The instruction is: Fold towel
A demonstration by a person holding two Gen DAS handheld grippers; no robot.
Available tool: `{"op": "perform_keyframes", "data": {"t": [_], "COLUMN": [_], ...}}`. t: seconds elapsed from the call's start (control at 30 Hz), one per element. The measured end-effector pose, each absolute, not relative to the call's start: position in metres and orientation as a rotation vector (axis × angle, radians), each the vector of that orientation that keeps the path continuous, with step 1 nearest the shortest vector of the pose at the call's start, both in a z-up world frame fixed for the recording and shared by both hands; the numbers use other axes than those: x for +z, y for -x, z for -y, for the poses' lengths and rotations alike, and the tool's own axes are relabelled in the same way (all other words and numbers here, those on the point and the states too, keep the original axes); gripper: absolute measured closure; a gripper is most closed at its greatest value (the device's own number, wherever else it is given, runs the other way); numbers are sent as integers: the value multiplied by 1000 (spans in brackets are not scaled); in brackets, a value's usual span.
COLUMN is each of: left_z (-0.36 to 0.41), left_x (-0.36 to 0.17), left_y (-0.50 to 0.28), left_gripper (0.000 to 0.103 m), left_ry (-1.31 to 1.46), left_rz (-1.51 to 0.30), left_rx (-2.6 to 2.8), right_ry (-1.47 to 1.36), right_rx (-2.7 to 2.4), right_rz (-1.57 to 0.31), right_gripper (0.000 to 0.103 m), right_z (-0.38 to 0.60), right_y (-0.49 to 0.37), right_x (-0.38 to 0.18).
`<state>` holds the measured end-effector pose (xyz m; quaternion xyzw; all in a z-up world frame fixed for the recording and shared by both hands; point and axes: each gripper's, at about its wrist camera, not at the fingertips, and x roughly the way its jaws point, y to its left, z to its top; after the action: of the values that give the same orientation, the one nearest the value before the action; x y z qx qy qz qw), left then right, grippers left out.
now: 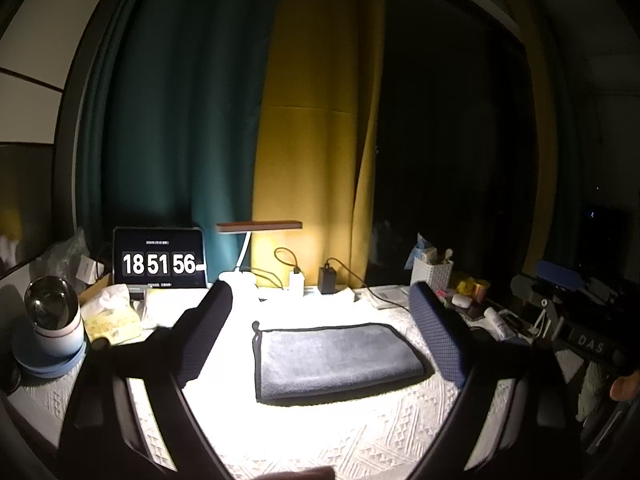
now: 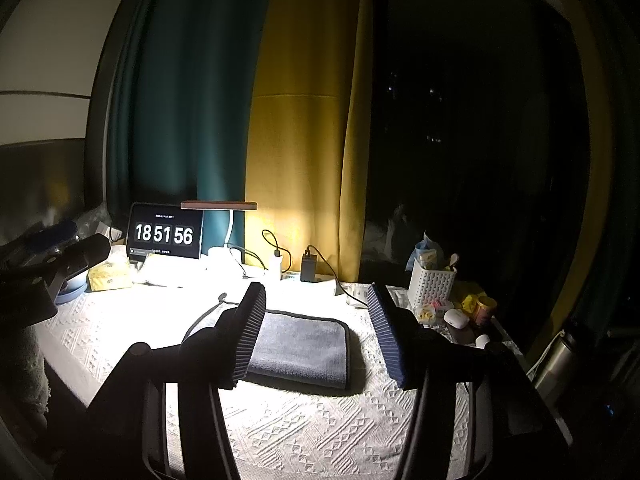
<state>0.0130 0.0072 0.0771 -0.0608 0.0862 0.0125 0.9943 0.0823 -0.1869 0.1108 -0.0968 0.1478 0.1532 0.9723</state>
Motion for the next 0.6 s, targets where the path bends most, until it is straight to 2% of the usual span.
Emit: {"op": "perform_keyframes", "data": {"t": [0.6], "left_z": [-7], "left_x": [73], "left_y": [-16], "left_gripper": [12], "left_ry": [127], "left_rz": [-189], "left_rx": [23], "right_ry": [195], "right_rx": [307], "right_rz": [-307], "right_gripper": [47], "right_z": [187], "right_y": [-84], "right_x": [108]}}
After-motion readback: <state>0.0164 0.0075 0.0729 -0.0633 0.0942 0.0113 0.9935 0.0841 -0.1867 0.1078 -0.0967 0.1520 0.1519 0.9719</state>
